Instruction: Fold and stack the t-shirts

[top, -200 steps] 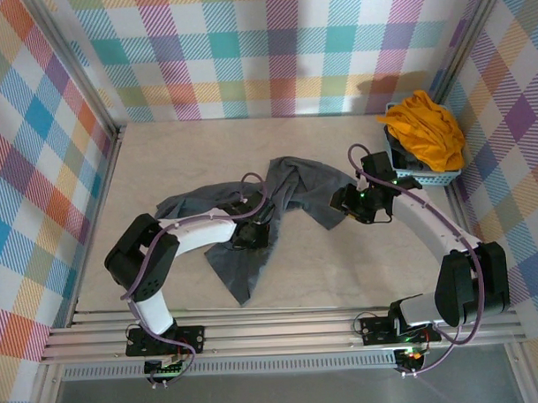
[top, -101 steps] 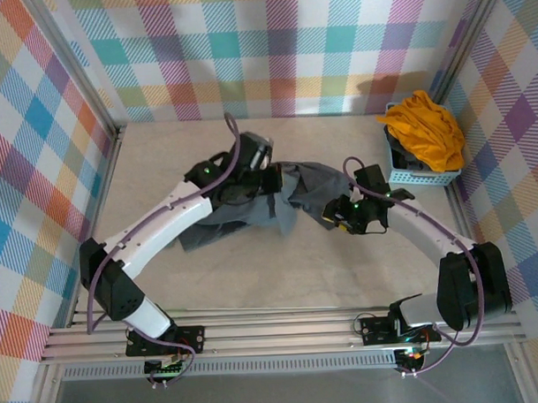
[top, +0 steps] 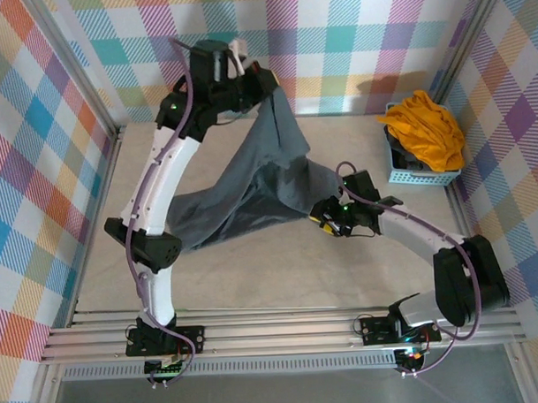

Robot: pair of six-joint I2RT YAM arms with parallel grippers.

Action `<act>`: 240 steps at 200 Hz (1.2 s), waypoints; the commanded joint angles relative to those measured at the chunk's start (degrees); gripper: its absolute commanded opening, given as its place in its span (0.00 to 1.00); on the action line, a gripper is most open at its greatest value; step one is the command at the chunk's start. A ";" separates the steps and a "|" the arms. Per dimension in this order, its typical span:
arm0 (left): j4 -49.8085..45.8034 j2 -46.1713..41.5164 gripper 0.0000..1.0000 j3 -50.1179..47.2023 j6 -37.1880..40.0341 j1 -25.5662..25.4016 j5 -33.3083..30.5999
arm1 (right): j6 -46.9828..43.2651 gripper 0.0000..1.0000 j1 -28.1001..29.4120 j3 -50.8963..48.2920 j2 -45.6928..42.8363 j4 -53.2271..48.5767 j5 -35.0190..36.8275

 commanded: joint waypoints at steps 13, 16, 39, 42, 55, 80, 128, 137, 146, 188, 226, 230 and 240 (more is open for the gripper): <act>9.72 -0.98 0.00 3.35 -8.66 4.03 6.17 | 6.33 0.49 5.17 4.14 5.47 8.84 -1.04; 10.18 -1.05 0.00 3.41 -9.18 4.52 6.37 | 6.59 0.49 6.15 4.62 6.30 9.28 -0.68; 11.90 -0.96 0.00 3.37 -11.81 7.33 8.07 | 11.67 0.57 12.95 7.37 13.84 17.35 1.63; 11.71 -1.01 0.00 3.40 -11.71 7.50 8.13 | 12.36 0.58 13.55 7.86 15.02 18.23 1.90; 10.81 -1.47 0.00 2.97 -11.22 8.13 8.42 | 14.67 0.60 15.68 10.41 20.13 22.98 2.63; 10.59 -2.00 0.00 2.44 -11.01 8.62 8.86 | 13.26 0.61 20.79 17.62 27.16 28.68 4.14; 9.65 -0.93 0.00 2.53 -11.02 9.94 10.23 | 6.15 0.63 31.51 18.95 32.33 38.27 13.14; 9.71 -0.88 0.00 2.50 -11.11 10.10 10.36 | 6.08 0.62 31.96 21.55 35.24 36.49 13.21; 9.74 -0.97 0.00 2.54 -11.11 10.27 10.49 | 6.55 0.60 31.97 23.10 37.58 35.62 13.17; 8.92 -1.26 0.00 2.54 -11.07 11.68 11.60 | 4.13 0.53 31.98 28.20 42.43 34.43 13.81; 7.50 -1.23 0.00 2.54 -10.65 12.93 12.30 | 0.38 0.48 31.97 33.88 44.07 31.74 13.94; 7.46 -1.23 0.00 2.54 -10.66 13.09 12.34 | 0.35 0.48 32.00 34.34 44.28 31.41 14.00; 7.56 -1.27 0.00 2.54 -10.63 13.37 12.52 | 0.50 0.44 32.05 35.01 44.79 31.10 13.94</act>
